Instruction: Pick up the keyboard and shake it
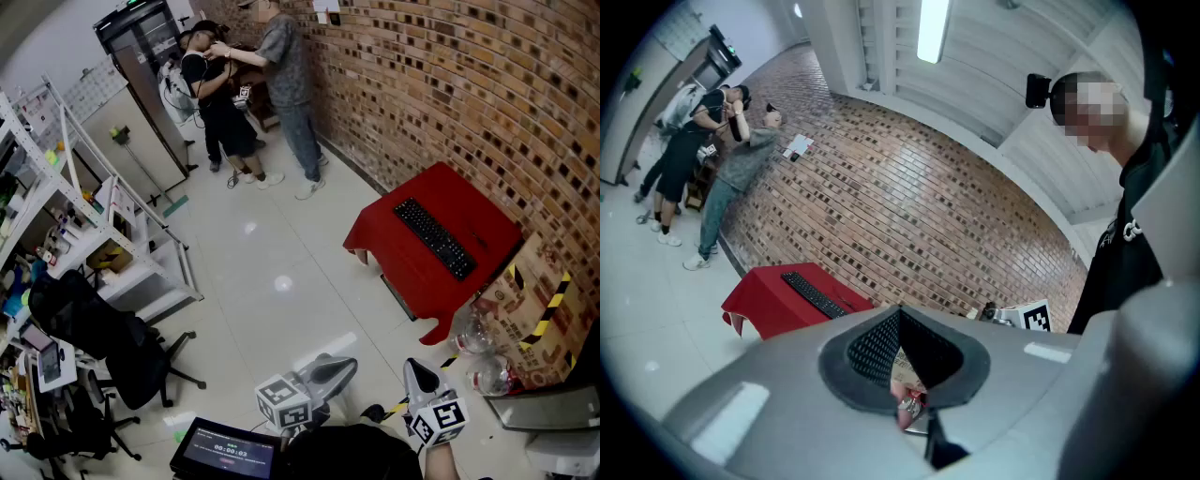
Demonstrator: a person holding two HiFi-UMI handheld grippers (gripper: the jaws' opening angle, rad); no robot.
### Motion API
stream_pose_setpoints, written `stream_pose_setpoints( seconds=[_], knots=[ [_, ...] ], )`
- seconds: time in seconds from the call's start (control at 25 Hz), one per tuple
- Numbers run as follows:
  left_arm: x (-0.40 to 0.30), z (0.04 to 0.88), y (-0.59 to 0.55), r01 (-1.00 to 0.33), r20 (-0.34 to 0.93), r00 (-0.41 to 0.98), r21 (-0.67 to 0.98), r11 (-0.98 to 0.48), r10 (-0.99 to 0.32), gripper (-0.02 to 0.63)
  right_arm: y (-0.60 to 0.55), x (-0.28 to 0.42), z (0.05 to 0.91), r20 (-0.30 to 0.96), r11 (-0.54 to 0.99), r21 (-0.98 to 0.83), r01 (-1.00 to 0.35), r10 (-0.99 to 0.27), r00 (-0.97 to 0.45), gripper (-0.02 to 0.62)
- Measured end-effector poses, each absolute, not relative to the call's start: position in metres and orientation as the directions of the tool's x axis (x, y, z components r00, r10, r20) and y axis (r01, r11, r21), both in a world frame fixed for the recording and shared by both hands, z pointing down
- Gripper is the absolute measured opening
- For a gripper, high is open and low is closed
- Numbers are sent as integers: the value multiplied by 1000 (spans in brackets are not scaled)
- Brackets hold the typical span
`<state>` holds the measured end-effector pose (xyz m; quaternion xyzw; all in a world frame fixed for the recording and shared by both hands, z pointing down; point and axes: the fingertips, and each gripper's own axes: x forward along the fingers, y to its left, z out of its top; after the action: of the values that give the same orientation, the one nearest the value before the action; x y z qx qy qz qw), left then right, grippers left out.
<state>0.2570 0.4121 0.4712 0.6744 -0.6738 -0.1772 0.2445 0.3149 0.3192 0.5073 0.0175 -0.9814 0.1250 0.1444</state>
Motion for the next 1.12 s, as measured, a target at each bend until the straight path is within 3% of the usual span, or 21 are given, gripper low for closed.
stream_pose_setpoints(
  seconds=[0.32,0.76,1.12],
  knots=[
    [172,460,400,-822,56,55,569,-13,-997,15,313,228,504,306,967,-240,-83,-5,-952,-11],
    [19,441,417,-851,9,-1,525,6,-1000,17,330,55,477,253,985,-173,12,56,-966,-11],
    [-43,454,428,-843,12,-61,535,58,-998,15,345,4,485,287,989,-147,28,69,-955,-11]
  ],
)
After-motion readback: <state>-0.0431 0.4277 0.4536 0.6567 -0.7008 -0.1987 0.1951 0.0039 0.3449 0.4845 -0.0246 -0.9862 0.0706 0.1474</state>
